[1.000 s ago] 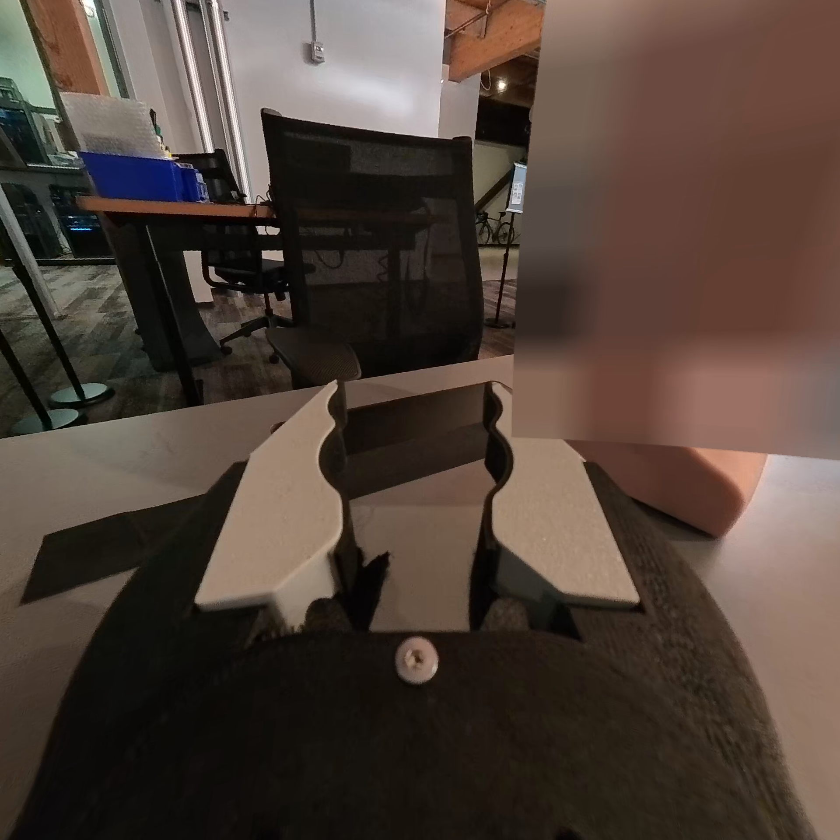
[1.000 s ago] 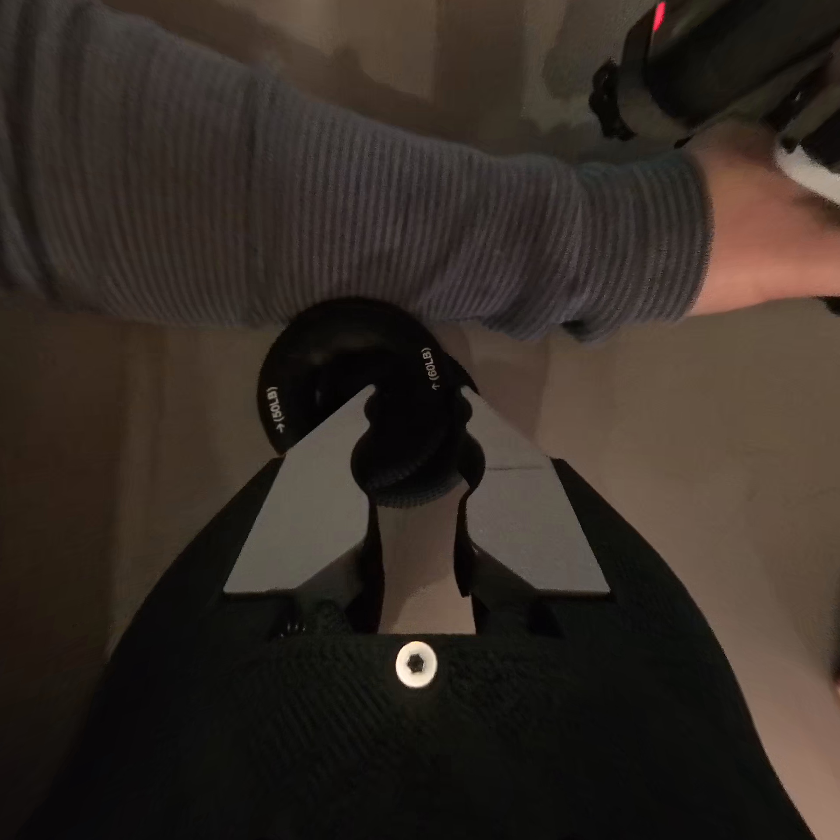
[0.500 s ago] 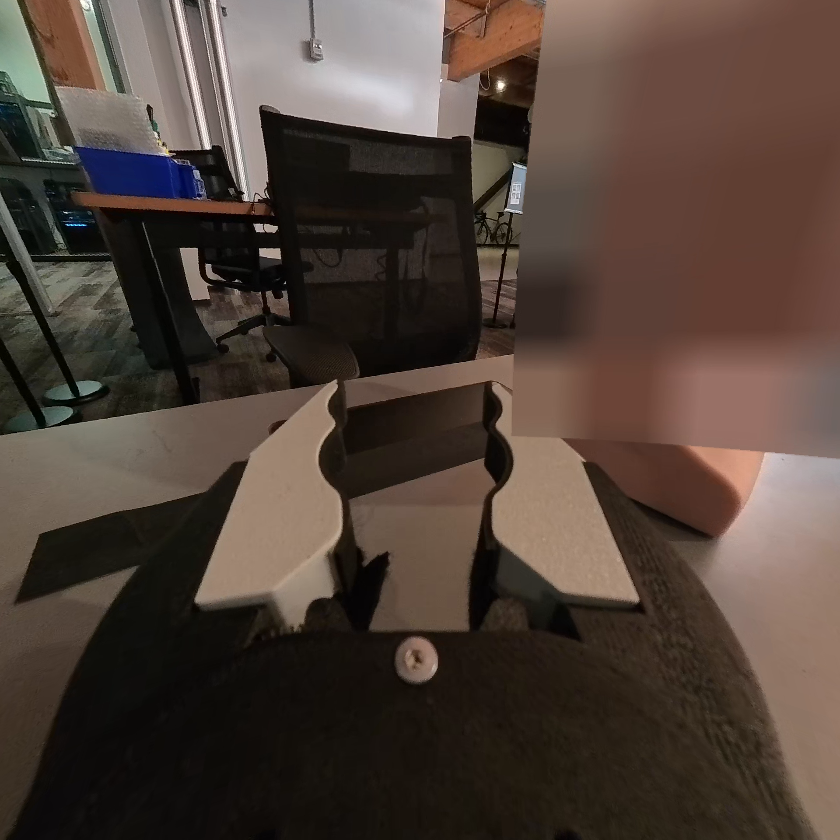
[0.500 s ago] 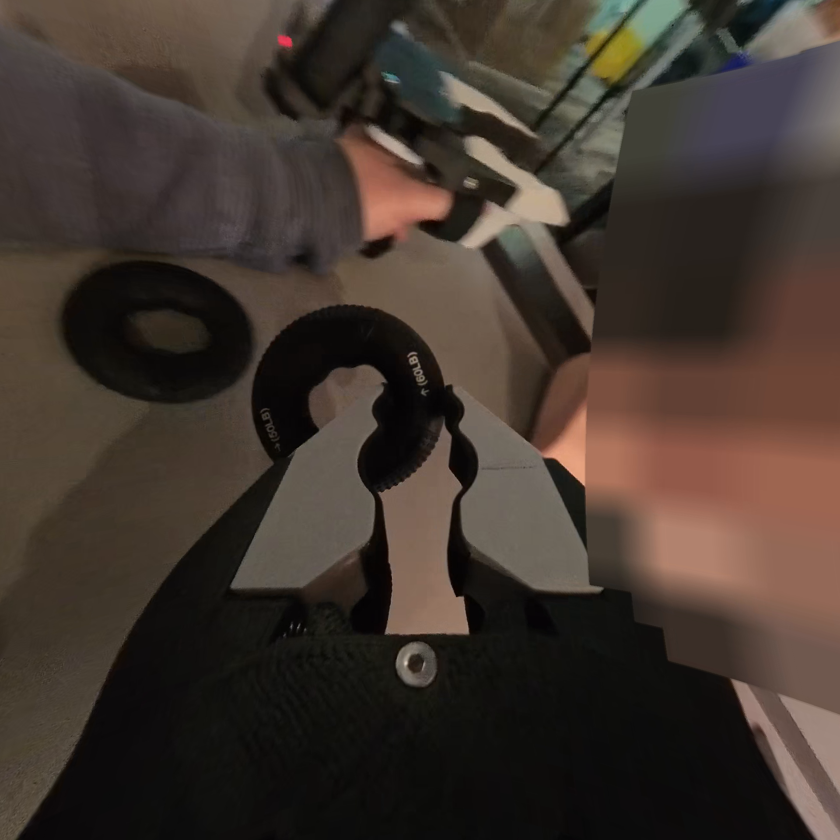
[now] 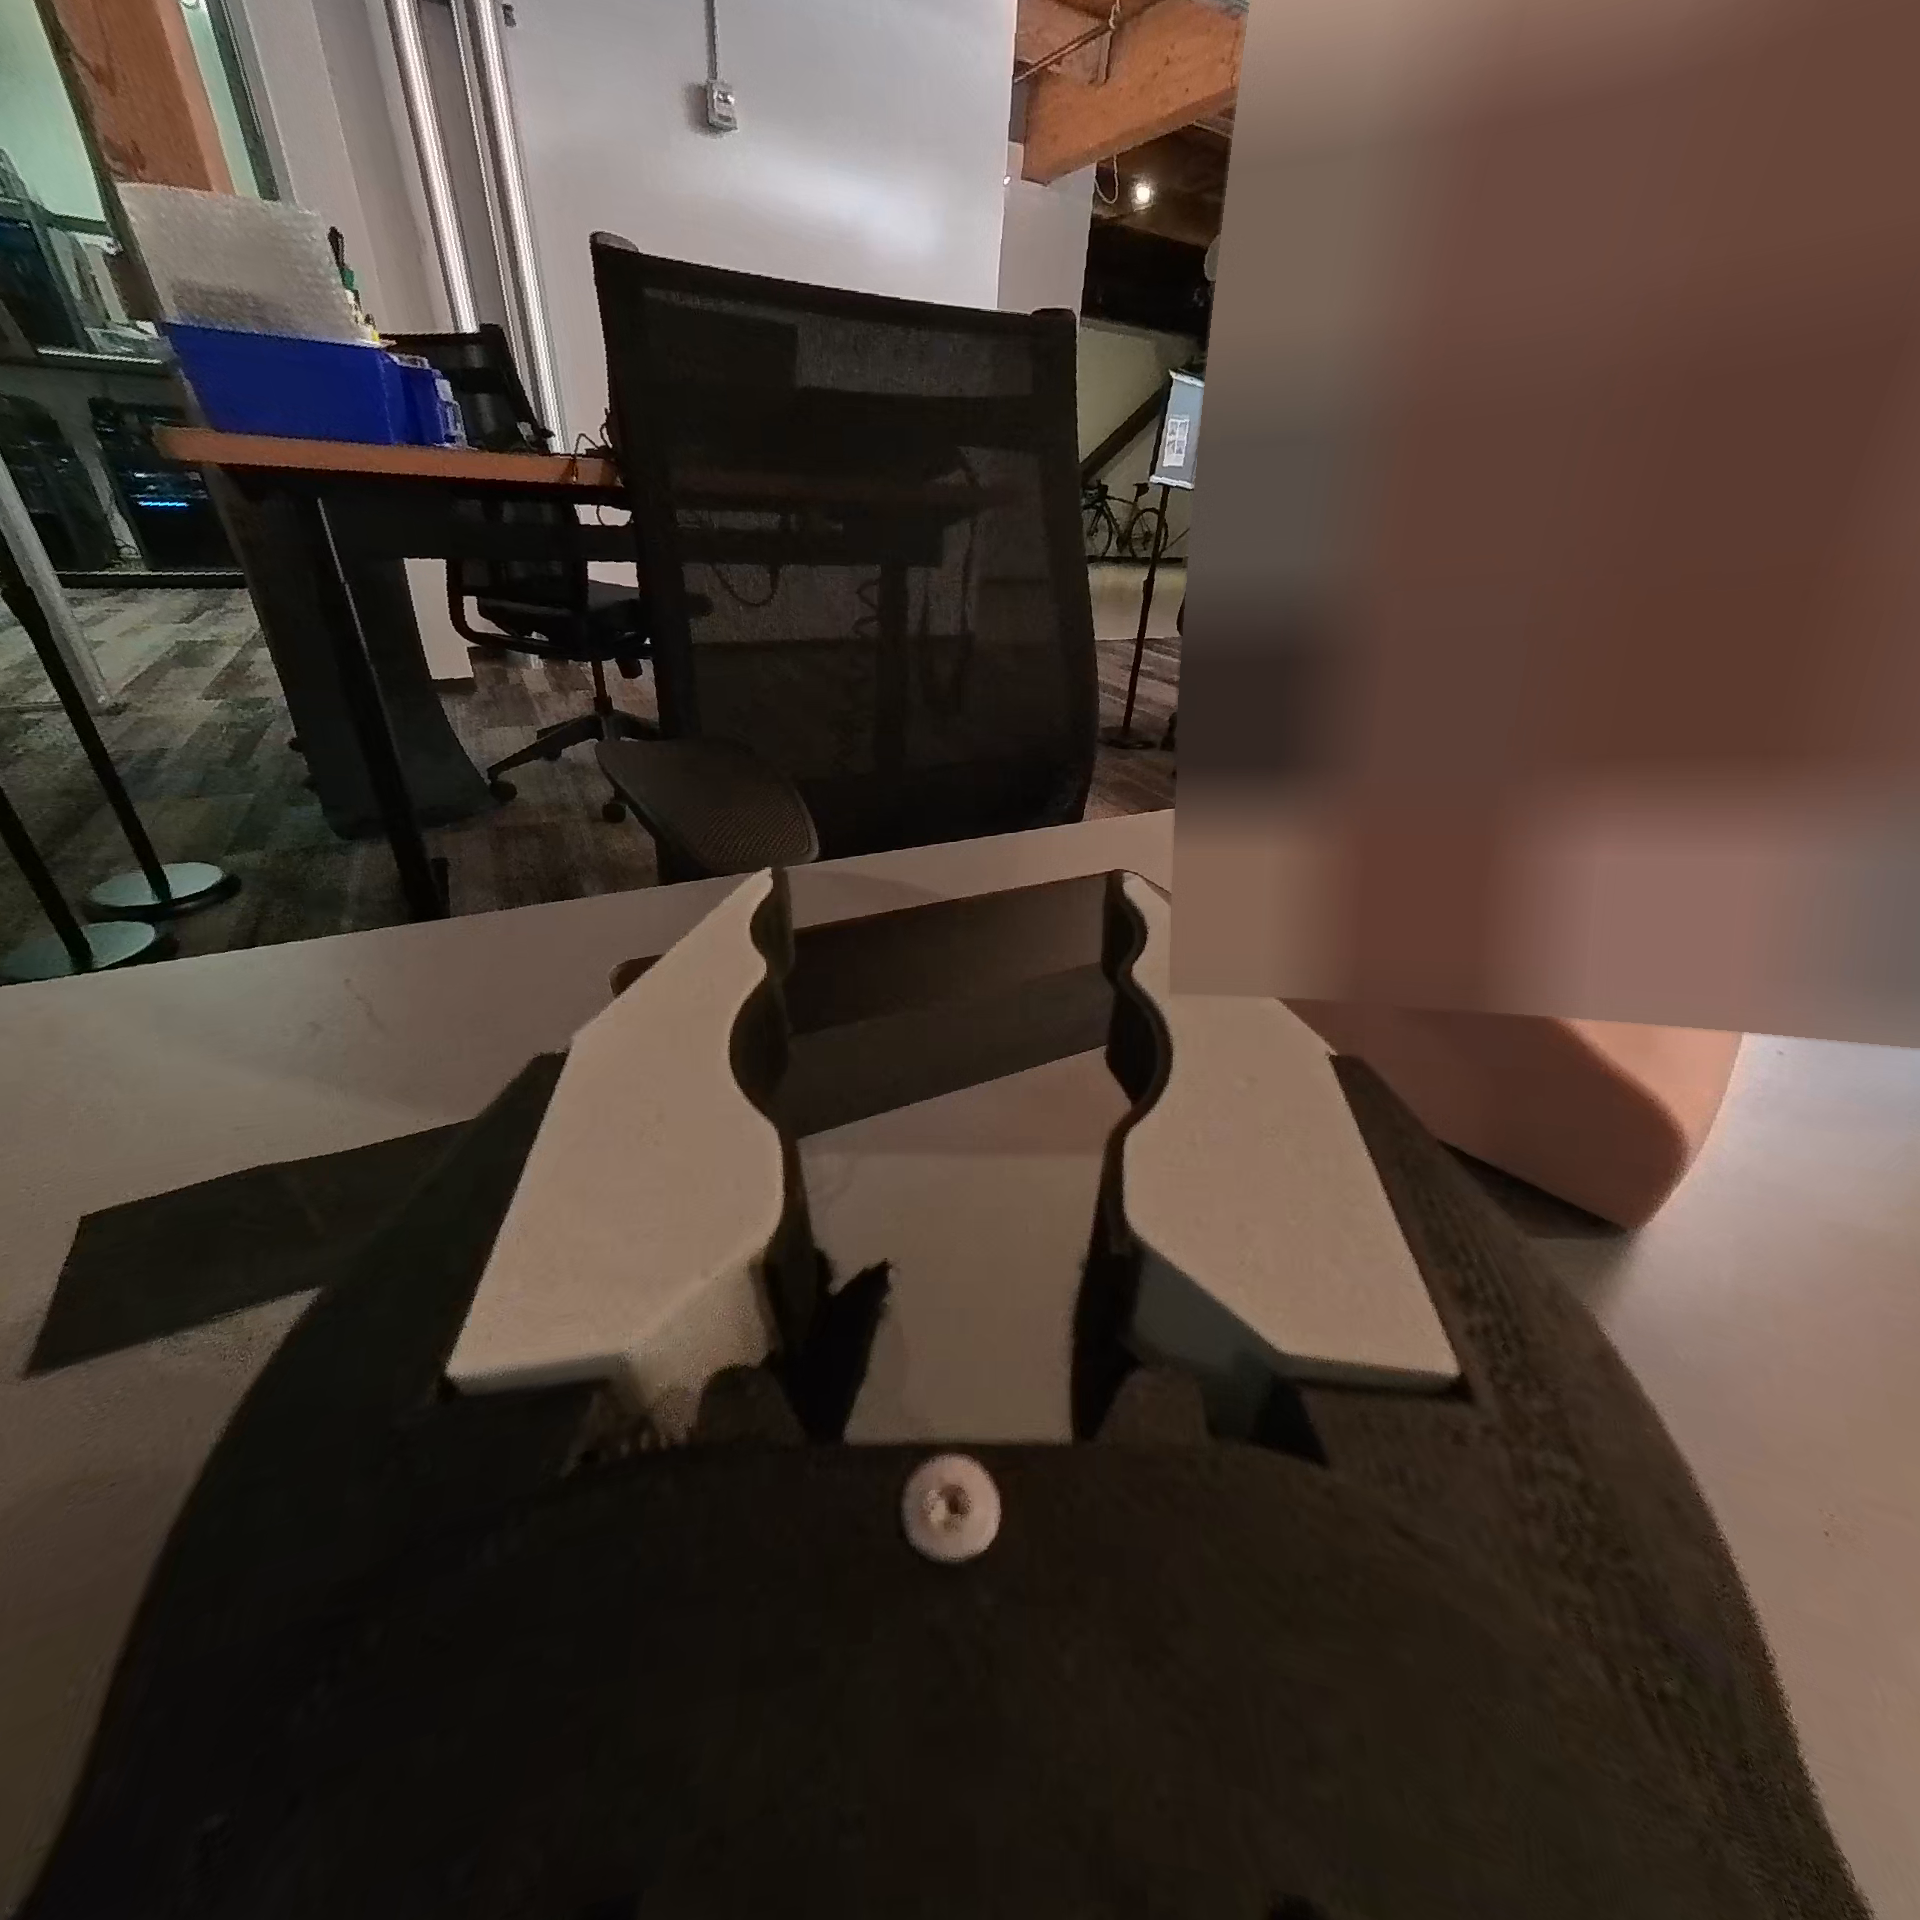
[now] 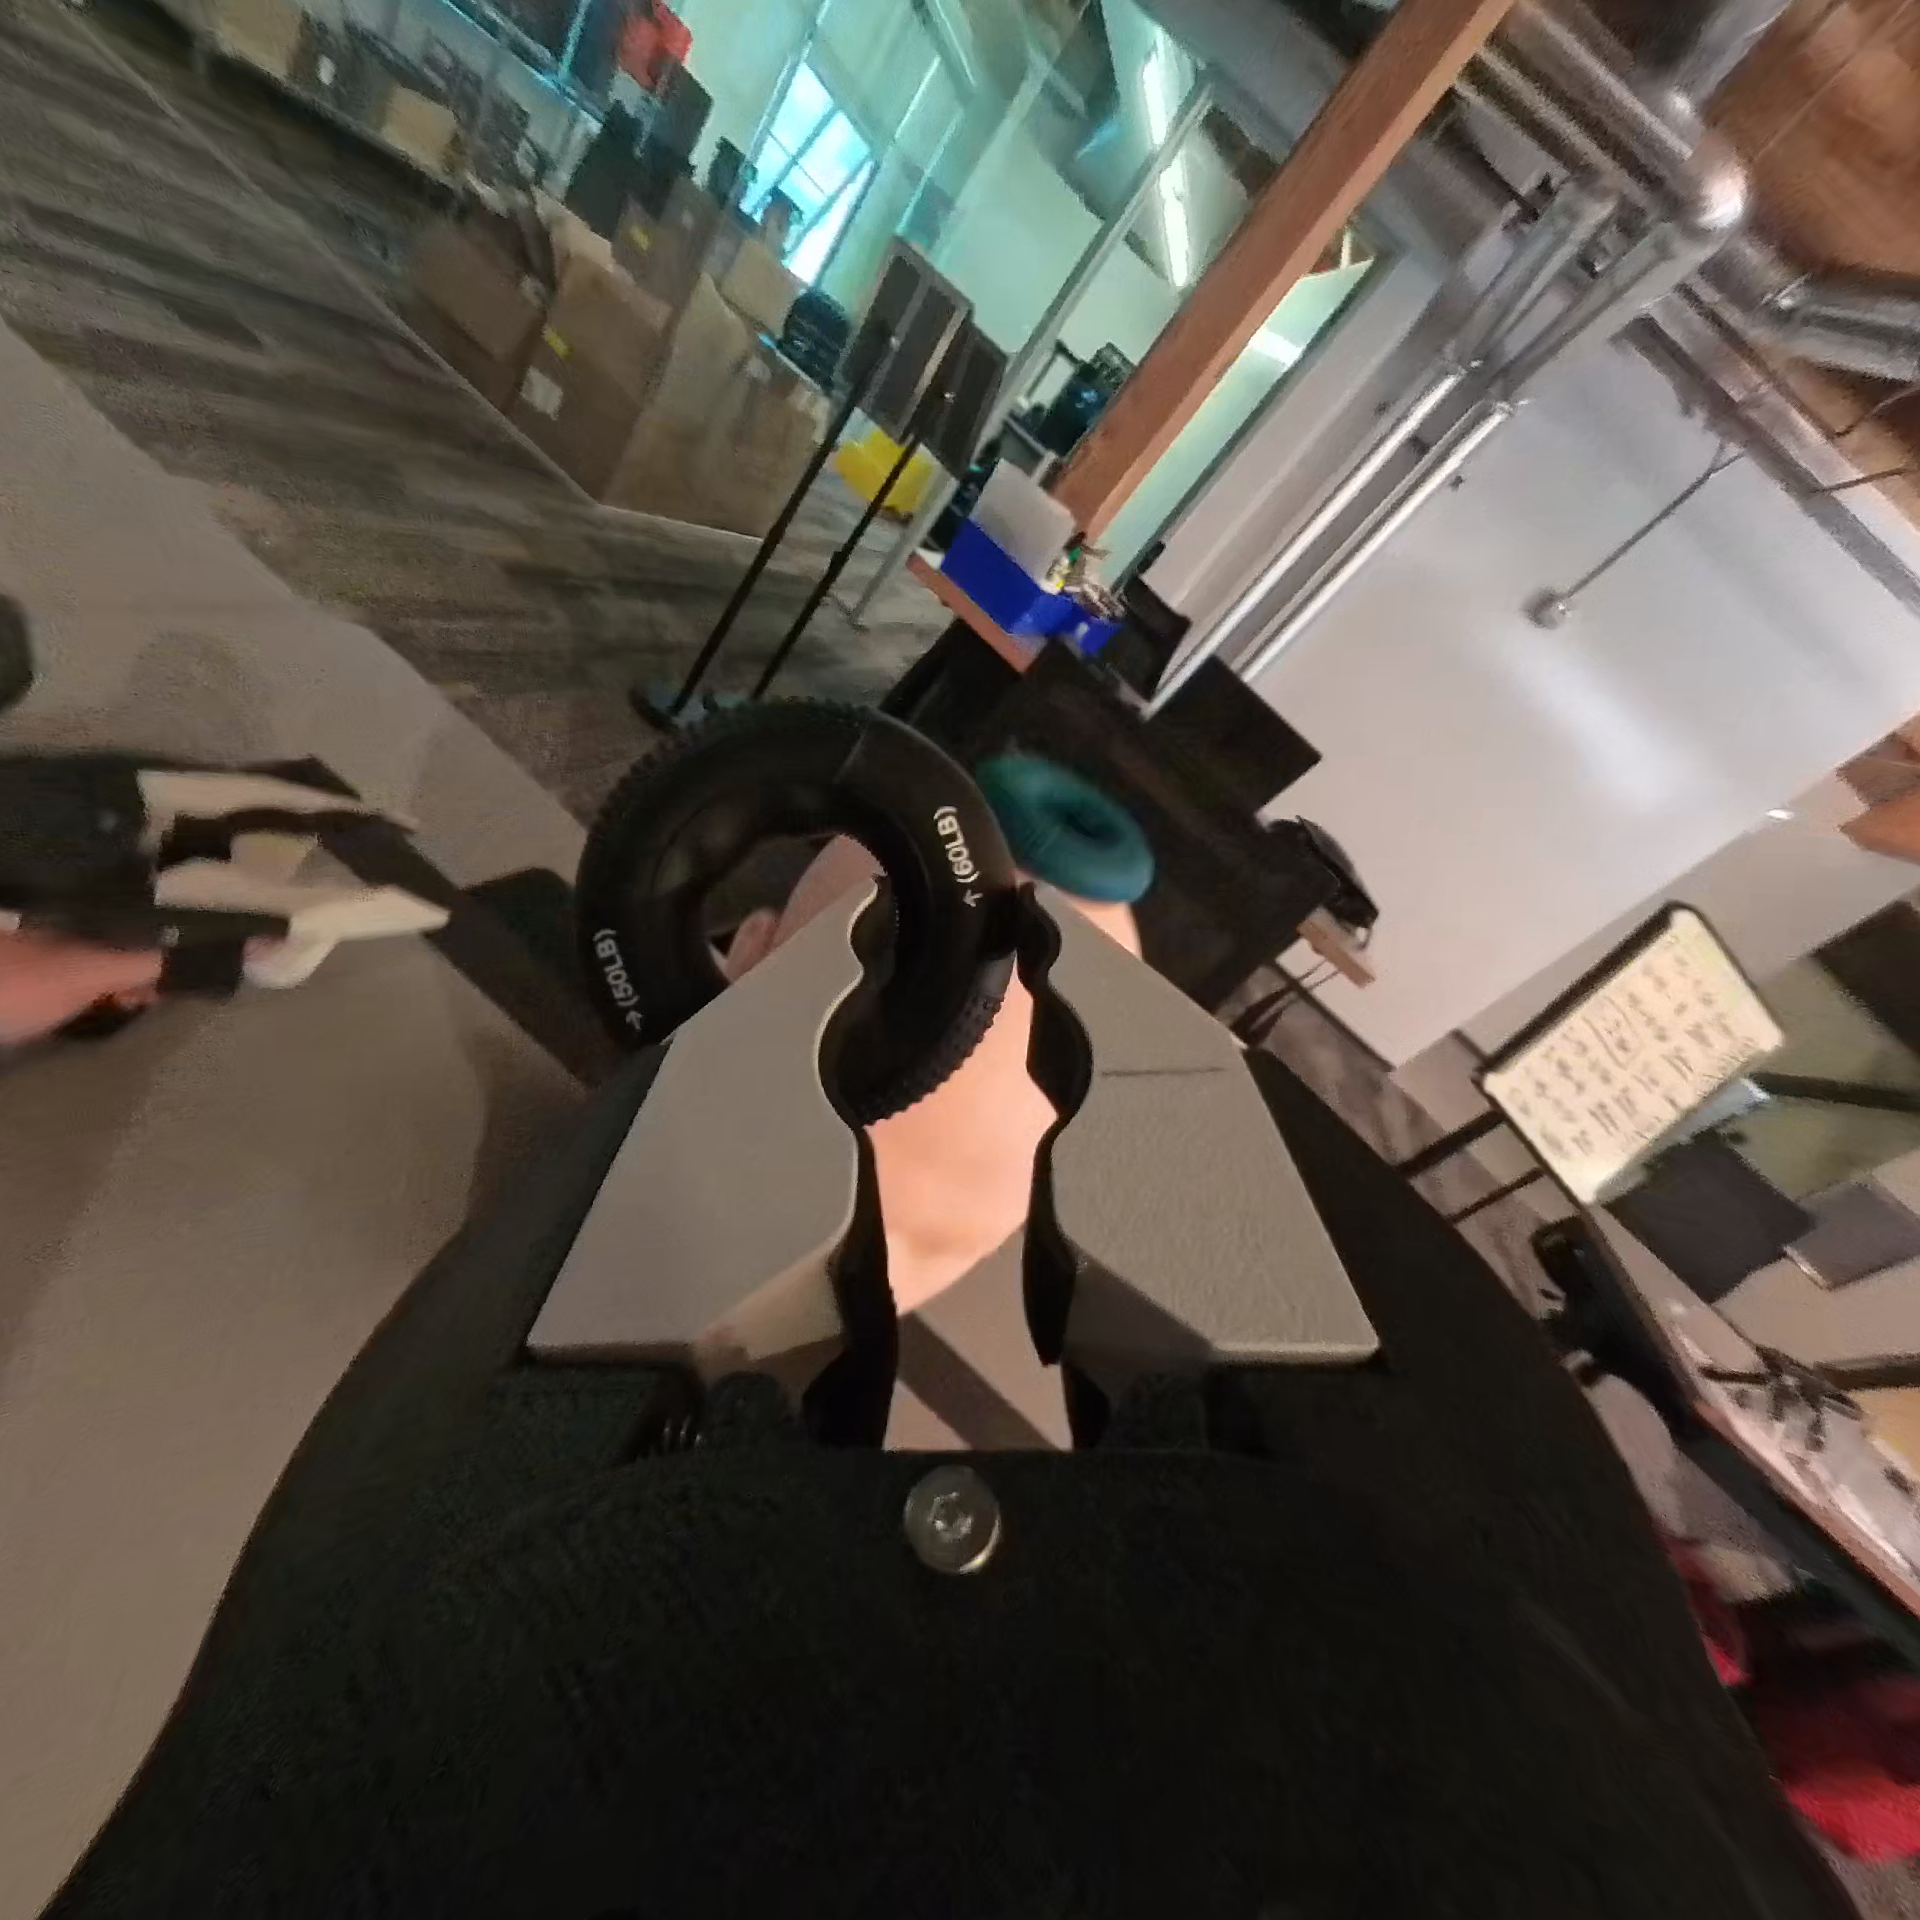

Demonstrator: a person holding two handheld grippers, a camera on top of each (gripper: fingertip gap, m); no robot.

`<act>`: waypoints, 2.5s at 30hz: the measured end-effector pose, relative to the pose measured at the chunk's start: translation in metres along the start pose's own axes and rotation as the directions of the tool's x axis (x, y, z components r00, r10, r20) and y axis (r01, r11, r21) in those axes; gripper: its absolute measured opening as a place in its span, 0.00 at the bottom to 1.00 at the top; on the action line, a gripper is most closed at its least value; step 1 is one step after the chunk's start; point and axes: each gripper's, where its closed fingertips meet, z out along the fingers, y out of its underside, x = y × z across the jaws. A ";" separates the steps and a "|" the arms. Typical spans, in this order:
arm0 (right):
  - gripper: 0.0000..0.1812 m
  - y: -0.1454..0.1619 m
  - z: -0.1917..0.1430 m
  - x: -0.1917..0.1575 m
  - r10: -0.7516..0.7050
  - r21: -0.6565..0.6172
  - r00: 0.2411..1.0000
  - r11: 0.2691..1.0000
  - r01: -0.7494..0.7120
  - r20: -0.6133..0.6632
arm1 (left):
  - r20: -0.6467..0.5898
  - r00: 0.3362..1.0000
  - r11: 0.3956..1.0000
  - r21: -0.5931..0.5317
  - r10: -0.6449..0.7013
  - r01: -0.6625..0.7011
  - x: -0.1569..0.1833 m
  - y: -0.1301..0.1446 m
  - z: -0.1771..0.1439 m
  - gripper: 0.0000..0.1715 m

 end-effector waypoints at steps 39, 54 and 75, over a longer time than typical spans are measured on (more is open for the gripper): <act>0.13 0.067 0.148 0.065 0.516 -0.891 0.851 0.426 -0.156 0.098 | 0.001 0.998 0.998 0.001 -0.062 0.062 -0.004 0.000 0.000 0.34; 0.15 0.072 0.149 0.069 0.582 -0.899 0.813 0.345 -0.269 -0.020 | 0.002 0.993 0.993 0.009 -0.121 0.121 -0.010 -0.001 0.000 0.35; 0.34 -0.004 0.037 -0.153 -0.045 0.043 0.745 0.999 0.022 0.666 | -0.008 0.987 0.986 0.035 -0.163 0.163 -0.013 -0.004 -0.001 0.32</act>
